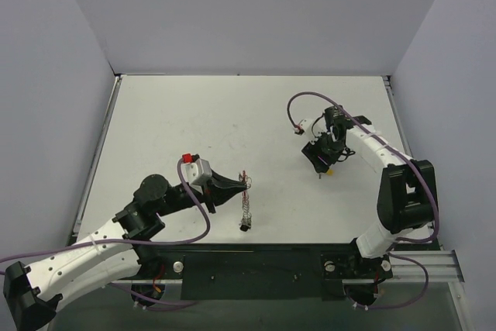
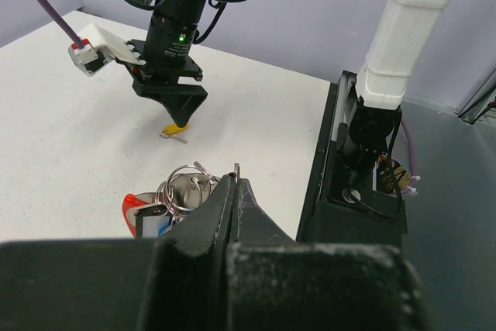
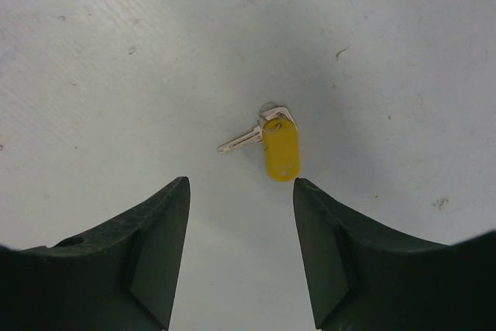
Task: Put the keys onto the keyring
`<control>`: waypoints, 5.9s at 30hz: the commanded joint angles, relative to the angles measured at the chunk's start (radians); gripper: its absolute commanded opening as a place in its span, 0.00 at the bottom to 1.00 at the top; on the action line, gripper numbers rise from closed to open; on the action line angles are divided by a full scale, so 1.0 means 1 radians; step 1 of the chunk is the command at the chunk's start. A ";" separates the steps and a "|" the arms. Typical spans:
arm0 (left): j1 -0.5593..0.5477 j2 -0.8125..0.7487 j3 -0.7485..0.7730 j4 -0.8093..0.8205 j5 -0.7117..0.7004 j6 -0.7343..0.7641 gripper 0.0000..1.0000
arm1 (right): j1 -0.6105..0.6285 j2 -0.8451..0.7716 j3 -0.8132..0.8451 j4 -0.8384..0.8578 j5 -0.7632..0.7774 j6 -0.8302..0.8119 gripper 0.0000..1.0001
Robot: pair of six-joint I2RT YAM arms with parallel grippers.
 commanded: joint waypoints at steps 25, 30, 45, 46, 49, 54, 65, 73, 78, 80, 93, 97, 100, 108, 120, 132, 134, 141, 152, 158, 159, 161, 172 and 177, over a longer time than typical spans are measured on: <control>0.003 -0.037 0.005 0.017 -0.039 -0.032 0.00 | 0.079 0.135 0.003 0.013 0.144 -0.268 0.38; 0.003 -0.037 0.007 0.016 -0.040 -0.032 0.00 | 0.090 0.156 0.016 0.019 0.159 -0.266 0.39; 0.003 -0.025 0.014 0.019 -0.042 -0.032 0.00 | 0.101 0.192 0.039 0.036 0.205 -0.234 0.36; 0.003 -0.025 0.013 0.020 -0.043 -0.032 0.00 | 0.101 0.192 0.040 0.039 0.207 -0.231 0.35; 0.003 -0.025 0.013 0.023 -0.040 -0.033 0.00 | 0.101 0.195 0.043 0.043 0.211 -0.220 0.35; 0.003 -0.031 0.011 0.022 -0.043 -0.033 0.00 | 0.098 0.199 0.048 0.052 0.222 -0.200 0.34; 0.003 -0.037 0.010 0.019 -0.043 -0.039 0.00 | 0.088 0.198 0.057 0.069 0.237 -0.163 0.31; 0.003 -0.043 0.008 0.020 -0.045 -0.039 0.00 | 0.084 0.179 0.060 0.031 0.176 -0.188 0.33; 0.003 -0.043 0.005 0.019 -0.048 -0.039 0.00 | 0.090 0.195 0.069 -0.001 0.191 -0.211 0.39; 0.003 -0.043 0.005 0.022 -0.046 -0.039 0.00 | 0.094 0.205 0.071 0.008 0.208 -0.202 0.39; 0.003 -0.048 0.002 0.019 -0.048 -0.042 0.00 | 0.113 0.242 0.082 0.026 0.257 -0.189 0.38; 0.003 -0.048 0.004 0.019 -0.049 -0.042 0.00 | 0.113 0.244 0.086 0.028 0.263 -0.182 0.36; 0.003 -0.050 0.004 0.017 -0.049 -0.042 0.00 | 0.111 0.242 0.086 0.029 0.268 -0.180 0.36; 0.003 -0.050 0.004 0.019 -0.048 -0.042 0.00 | 0.101 0.230 0.089 0.030 0.256 -0.168 0.32; 0.003 -0.048 0.004 0.020 -0.048 -0.044 0.00 | 0.079 0.218 0.095 0.020 0.234 -0.153 0.29; 0.003 -0.046 0.002 0.026 -0.045 -0.047 0.00 | 0.070 0.213 0.103 0.017 0.230 -0.146 0.25; 0.003 -0.046 0.001 0.026 -0.045 -0.047 0.00 | 0.067 0.213 0.103 0.017 0.228 -0.145 0.25; 0.003 -0.042 0.002 0.029 -0.042 -0.051 0.00 | 0.055 0.205 0.105 0.017 0.217 -0.137 0.24; 0.003 -0.037 0.005 0.035 -0.040 -0.051 0.00 | 0.045 0.212 0.112 0.019 0.213 -0.123 0.22; 0.003 -0.036 0.004 0.035 -0.039 -0.053 0.00 | 0.041 0.219 0.117 0.020 0.219 -0.117 0.21; 0.003 -0.036 0.005 0.035 -0.040 -0.053 0.00 | 0.039 0.219 0.117 0.020 0.219 -0.116 0.20; 0.003 -0.036 0.005 0.035 -0.039 -0.052 0.00 | 0.038 0.218 0.118 0.022 0.219 -0.111 0.20; 0.003 -0.033 0.005 0.042 -0.037 -0.059 0.00 | 0.032 0.225 0.125 0.028 0.221 -0.096 0.19; 0.003 -0.033 0.005 0.039 -0.036 -0.058 0.00 | 0.033 0.234 0.134 0.022 0.213 -0.097 0.19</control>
